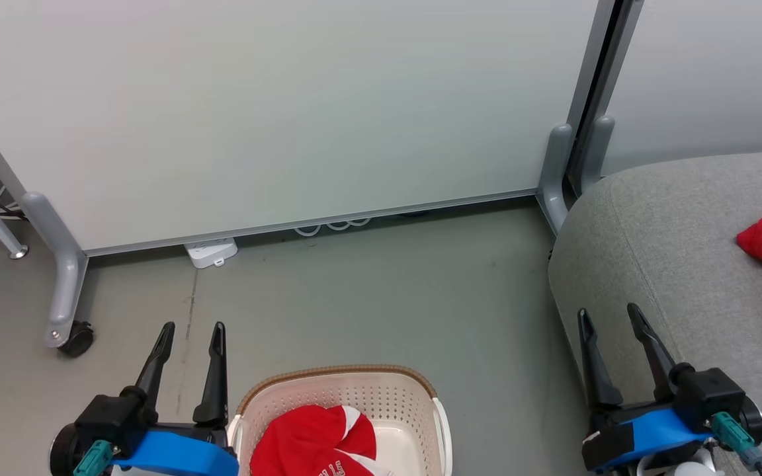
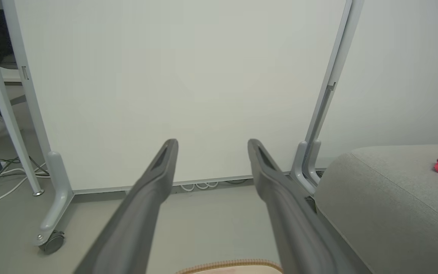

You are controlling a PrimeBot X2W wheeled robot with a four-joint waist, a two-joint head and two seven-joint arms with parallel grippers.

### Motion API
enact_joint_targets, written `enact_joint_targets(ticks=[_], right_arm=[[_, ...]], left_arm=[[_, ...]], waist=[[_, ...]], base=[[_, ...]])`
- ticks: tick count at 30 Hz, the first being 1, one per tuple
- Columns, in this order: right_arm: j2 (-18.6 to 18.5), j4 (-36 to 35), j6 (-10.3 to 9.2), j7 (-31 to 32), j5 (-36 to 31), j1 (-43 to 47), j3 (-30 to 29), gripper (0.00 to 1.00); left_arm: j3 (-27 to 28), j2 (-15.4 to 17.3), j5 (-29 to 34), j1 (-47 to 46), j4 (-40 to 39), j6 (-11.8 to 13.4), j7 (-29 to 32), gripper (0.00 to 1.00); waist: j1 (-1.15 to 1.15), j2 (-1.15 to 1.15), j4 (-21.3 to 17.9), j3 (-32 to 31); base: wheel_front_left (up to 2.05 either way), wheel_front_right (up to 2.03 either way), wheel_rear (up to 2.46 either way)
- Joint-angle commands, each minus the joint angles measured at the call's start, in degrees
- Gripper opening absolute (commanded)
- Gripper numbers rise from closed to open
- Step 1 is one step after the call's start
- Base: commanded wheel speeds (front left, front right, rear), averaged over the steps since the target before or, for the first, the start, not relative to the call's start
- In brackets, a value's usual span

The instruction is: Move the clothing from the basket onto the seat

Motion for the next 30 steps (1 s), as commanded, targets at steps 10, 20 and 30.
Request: enact_joint_targets(ticks=[10, 20, 30], right_arm=[[0.5, 1.1, -0.04, 0.0, 0.5, 2.8, 0.2, 1.0], [0.6, 1.4, -0.04, 0.0, 0.9, 2.6, 0.2, 1.0], [0.6, 0.8, -0.04, 0.0, 1.0, 0.7, 0.5, 1.0]], left_arm=[[1.4, -1.1, 1.1, 2.5, 0.8, -1.2, -0.2, 1.0], [2.3, -1.4, 1.6, 2.0, 1.2, -1.7, -0.2, 1.0], [-1.4, -0.7, 3.4, -4.2, 4.8, -2.0, -0.2, 1.0]], waist=[[0.0, 0.0, 0.1, -0.7], [0.0, 0.0, 0.1, -0.6], [0.0, 0.0, -0.4, 1.1]], base=[[0.0, 0.0, 0.0], [0.0, 0.0, 0.0], [0.0, 0.0, 0.0]])
